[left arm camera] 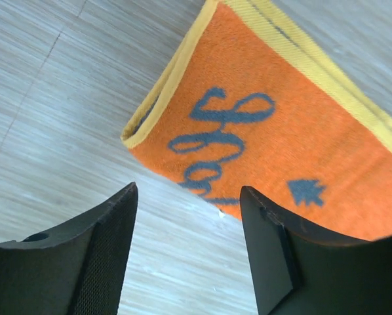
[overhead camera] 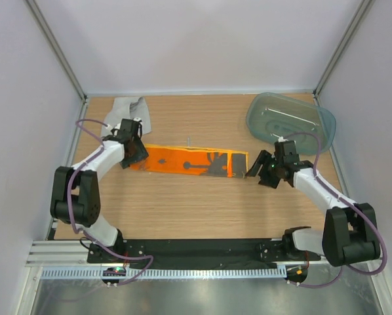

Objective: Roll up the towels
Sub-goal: Fold the towel

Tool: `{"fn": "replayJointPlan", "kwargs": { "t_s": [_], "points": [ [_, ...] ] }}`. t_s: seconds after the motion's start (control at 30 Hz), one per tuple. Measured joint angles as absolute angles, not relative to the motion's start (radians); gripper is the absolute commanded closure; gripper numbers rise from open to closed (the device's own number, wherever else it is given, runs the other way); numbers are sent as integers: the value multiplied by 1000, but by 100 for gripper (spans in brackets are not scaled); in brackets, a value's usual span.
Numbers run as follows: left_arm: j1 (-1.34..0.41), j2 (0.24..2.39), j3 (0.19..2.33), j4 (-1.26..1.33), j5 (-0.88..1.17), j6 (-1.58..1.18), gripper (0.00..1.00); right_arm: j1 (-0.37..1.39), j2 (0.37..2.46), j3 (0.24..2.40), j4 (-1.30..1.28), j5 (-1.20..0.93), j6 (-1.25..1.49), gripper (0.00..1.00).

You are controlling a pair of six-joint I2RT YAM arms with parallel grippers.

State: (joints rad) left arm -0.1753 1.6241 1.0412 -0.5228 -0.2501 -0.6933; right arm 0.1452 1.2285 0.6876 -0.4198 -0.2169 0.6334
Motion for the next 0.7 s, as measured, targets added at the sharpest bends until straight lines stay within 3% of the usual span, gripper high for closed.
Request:
{"fn": "replayJointPlan", "kwargs": {
  "t_s": [0.57,0.7],
  "points": [
    [-176,1288,1163,-767,-216,-613,33,149,1404,604,-199,-288,717,39],
    [-176,1217,1159,-790,-248,-569,33,150,1458,625,-144,-302,726,57]
  ]
}}
